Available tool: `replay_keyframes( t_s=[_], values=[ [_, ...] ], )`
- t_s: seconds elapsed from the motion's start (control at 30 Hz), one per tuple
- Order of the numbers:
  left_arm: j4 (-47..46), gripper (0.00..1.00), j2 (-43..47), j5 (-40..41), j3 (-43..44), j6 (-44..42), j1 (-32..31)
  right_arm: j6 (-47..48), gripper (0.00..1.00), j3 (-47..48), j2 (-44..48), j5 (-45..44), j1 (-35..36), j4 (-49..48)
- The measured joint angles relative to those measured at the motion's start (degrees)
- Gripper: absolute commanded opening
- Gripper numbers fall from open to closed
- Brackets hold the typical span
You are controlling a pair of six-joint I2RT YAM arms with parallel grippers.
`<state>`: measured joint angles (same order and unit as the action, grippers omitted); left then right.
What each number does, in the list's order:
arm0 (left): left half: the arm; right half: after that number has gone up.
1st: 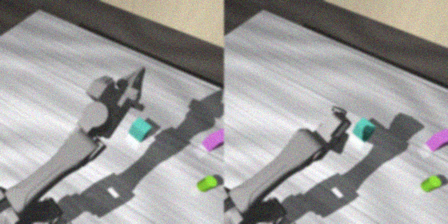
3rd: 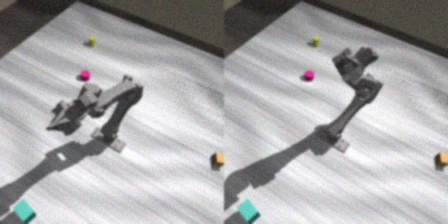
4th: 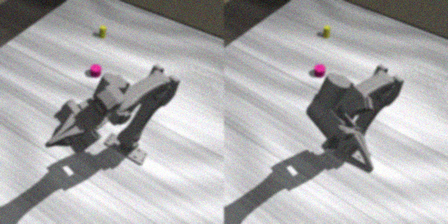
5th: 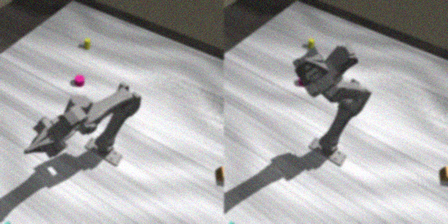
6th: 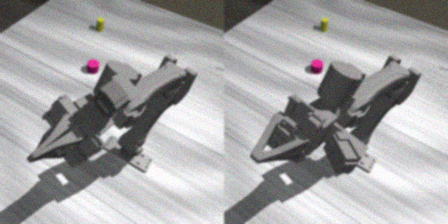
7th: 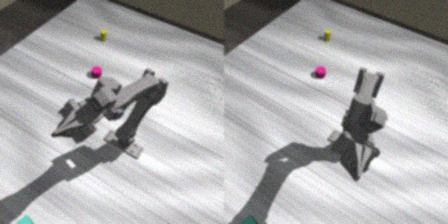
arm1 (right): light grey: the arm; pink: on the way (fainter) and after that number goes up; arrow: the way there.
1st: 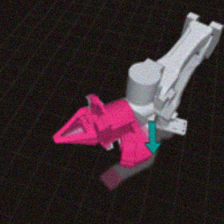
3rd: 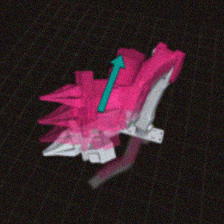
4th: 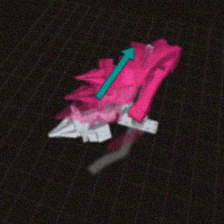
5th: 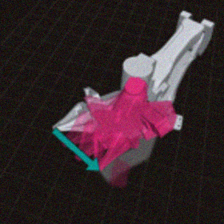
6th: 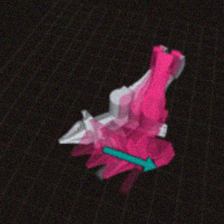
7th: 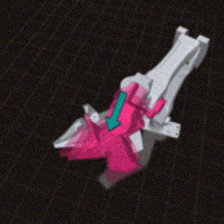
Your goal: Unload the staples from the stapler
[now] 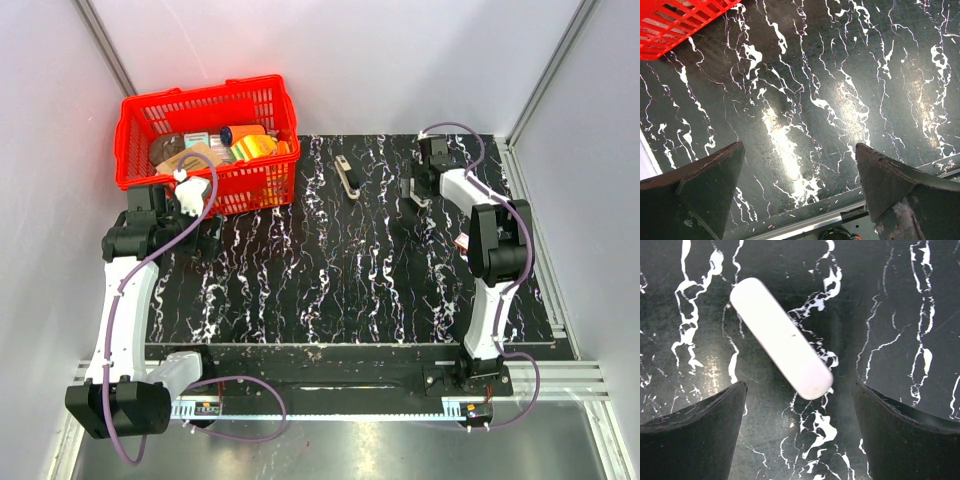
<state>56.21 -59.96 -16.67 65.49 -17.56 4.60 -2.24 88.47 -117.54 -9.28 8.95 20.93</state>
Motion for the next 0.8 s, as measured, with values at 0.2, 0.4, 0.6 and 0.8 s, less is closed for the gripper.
replay_keyframes(
  t_s=[0.2, 0.4, 0.6, 0.8],
  values=[
    [-0.33, 0.99, -0.13, -0.04, 0.00, 0.48, 0.00, 0.02, 0.88, 0.35, -0.28, 0.31, -1.36, 0.00],
    [-0.57, 0.99, -0.11, -0.04, -0.02, 0.66, 0.00, 0.74, 0.86, 2.51, -2.16, 0.48, -1.36, -0.07],
    [-0.57, 0.99, -0.13, -0.02, -0.02, 0.66, 0.00, 1.14, 0.75, 3.63, -3.63, 2.03, -1.36, -0.04],
    [-0.59, 0.91, -0.55, -1.03, -0.02, 0.81, 0.00, 1.05, 0.44, 3.61, -3.74, 3.63, -1.36, -0.11]
  ],
)
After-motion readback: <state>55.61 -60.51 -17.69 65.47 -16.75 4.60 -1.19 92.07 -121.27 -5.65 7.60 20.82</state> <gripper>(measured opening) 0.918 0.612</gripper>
